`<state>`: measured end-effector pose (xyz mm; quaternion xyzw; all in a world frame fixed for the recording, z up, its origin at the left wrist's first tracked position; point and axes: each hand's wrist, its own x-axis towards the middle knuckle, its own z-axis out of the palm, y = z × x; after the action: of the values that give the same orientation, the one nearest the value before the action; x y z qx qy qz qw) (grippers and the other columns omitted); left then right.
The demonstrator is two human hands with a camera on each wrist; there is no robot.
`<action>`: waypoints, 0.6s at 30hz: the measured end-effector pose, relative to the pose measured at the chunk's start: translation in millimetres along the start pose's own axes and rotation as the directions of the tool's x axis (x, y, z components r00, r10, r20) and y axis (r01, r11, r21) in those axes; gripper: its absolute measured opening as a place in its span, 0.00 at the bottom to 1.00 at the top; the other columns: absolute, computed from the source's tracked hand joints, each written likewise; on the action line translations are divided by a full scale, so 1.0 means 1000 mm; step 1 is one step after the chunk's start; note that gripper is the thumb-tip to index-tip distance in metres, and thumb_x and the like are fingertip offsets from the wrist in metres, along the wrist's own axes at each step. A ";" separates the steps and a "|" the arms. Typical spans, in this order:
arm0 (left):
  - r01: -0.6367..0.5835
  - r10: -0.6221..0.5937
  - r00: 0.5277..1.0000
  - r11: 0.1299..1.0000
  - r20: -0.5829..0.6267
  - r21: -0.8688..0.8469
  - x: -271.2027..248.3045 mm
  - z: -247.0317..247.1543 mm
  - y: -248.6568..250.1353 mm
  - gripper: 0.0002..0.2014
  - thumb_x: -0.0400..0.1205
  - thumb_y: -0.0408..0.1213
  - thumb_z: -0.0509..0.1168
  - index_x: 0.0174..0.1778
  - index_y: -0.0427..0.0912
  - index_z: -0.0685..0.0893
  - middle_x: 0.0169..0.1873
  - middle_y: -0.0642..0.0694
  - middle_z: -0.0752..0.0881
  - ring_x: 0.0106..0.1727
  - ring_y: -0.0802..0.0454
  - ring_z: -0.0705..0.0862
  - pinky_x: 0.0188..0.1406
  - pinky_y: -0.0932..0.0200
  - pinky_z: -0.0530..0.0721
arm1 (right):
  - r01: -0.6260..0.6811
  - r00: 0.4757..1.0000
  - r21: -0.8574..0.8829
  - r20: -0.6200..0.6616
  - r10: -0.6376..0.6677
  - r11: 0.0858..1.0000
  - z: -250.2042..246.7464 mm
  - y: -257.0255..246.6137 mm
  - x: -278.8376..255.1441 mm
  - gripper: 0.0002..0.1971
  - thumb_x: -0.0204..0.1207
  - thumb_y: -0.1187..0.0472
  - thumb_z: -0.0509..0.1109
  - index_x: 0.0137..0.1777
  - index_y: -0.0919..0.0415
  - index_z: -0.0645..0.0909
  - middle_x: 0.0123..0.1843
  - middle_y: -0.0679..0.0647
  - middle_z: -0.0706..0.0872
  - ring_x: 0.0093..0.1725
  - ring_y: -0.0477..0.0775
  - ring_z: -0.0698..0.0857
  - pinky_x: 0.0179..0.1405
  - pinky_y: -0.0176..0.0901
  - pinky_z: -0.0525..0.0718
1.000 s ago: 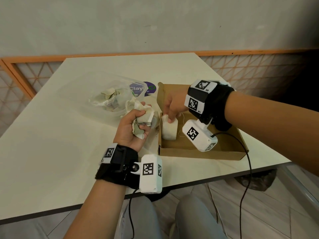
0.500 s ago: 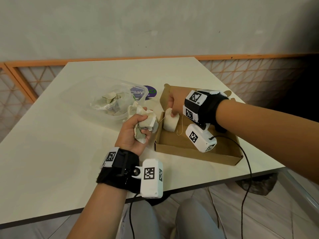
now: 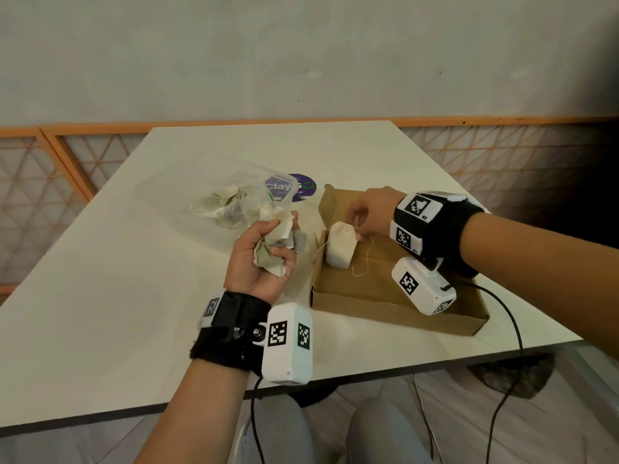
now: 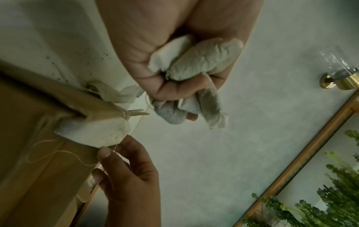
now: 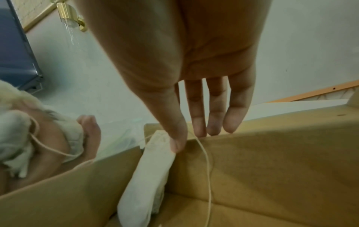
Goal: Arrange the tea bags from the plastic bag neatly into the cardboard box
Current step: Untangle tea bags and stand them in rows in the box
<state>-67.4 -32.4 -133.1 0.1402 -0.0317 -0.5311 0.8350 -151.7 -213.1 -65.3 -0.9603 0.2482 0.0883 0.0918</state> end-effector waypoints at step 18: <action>-0.158 0.158 0.986 0.987 0.048 0.000 0.000 -0.013 0.007 0.33 0.50 0.27 0.81 0.51 0.33 0.78 0.35 0.43 0.80 0.33 0.52 0.80 0.14 0.71 0.75 | 0.350 0.923 -0.307 0.273 -0.271 0.885 0.002 -0.082 -0.008 0.18 0.83 0.55 0.59 0.69 0.60 0.78 0.69 0.54 0.80 0.67 0.56 0.78 0.52 0.37 0.71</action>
<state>-58.5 -26.6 -143.7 0.1260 -0.0637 -0.4664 0.8732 -118.4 -137.9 -54.9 -0.9725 0.0587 0.2218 -0.0403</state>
